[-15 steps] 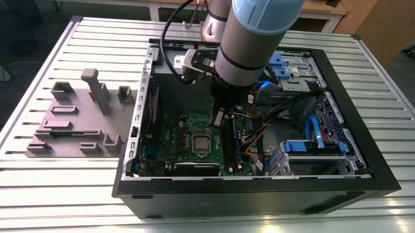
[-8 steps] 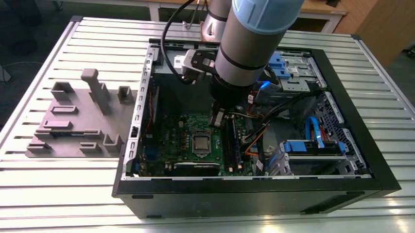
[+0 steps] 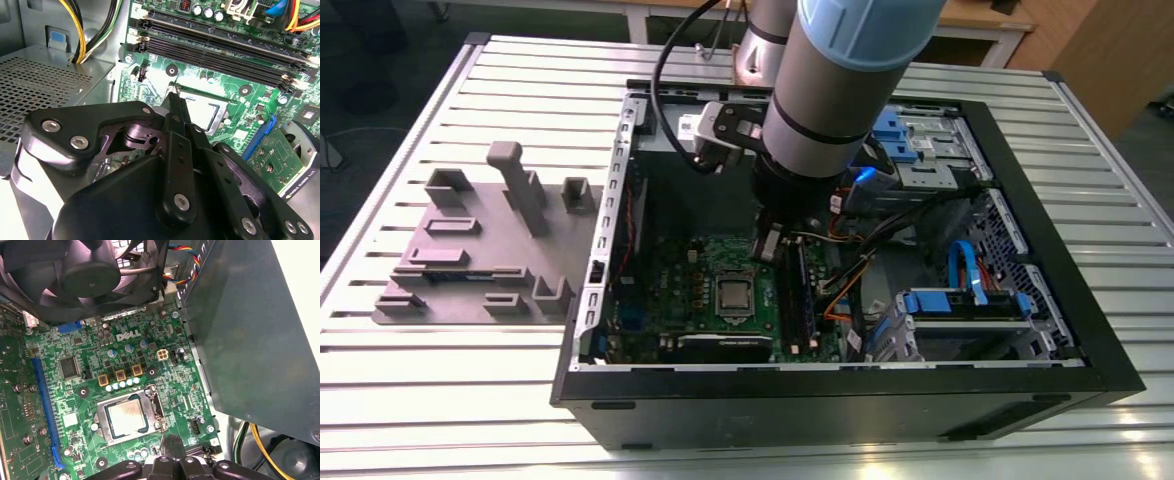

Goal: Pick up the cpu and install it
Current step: 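Install the first cpu locking lever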

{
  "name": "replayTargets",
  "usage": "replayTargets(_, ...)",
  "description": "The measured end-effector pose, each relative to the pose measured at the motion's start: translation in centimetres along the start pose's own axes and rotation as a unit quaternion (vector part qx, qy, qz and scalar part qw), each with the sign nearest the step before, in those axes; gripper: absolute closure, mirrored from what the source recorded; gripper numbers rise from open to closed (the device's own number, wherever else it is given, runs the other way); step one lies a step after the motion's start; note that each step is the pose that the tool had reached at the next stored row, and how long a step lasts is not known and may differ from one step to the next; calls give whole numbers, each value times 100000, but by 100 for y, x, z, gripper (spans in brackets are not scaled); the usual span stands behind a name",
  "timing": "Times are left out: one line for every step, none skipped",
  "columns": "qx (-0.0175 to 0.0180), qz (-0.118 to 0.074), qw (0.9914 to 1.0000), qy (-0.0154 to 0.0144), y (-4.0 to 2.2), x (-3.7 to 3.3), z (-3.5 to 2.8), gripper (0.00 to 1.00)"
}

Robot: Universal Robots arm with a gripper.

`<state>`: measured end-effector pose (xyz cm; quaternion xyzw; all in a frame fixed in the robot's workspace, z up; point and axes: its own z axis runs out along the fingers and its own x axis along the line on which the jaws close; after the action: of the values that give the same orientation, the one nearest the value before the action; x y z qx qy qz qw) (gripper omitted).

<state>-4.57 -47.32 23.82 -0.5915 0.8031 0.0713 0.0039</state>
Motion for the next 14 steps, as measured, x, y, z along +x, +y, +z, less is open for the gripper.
replayTargets(-3,-61,100000,8,0,0,0,90)
replayTargets(-15,-184,100000,22,0,1,0,90)
replayTargets(-27,-322,99999,37,0,1,0,90)
replayTargets(-39,-440,99999,48,0,2,0,90)
replayTargets(-39,-528,99999,59,0,2,-1,90)
replayTargets(-4,-579,99998,58,0,2,-5,90)
replayTargets(52,-620,99998,30,-1,2,-7,90)
replayTargets(123,-639,99998,5,-1,2,-8,90)
replayTargets(204,-656,99998,-20,0,3,-9,90)
replayTargets(308,-684,99997,-43,0,4,-10,90)
replayTargets(424,-734,99996,-66,0,6,-11,90)
replayTargets(589,-862,99994,-104,4,10,-11,90)
replayTargets(727,-1079,99991,-130,5,12,-11,90)
replayTargets(813,-1394,99987,-135,4,15,-11,90)
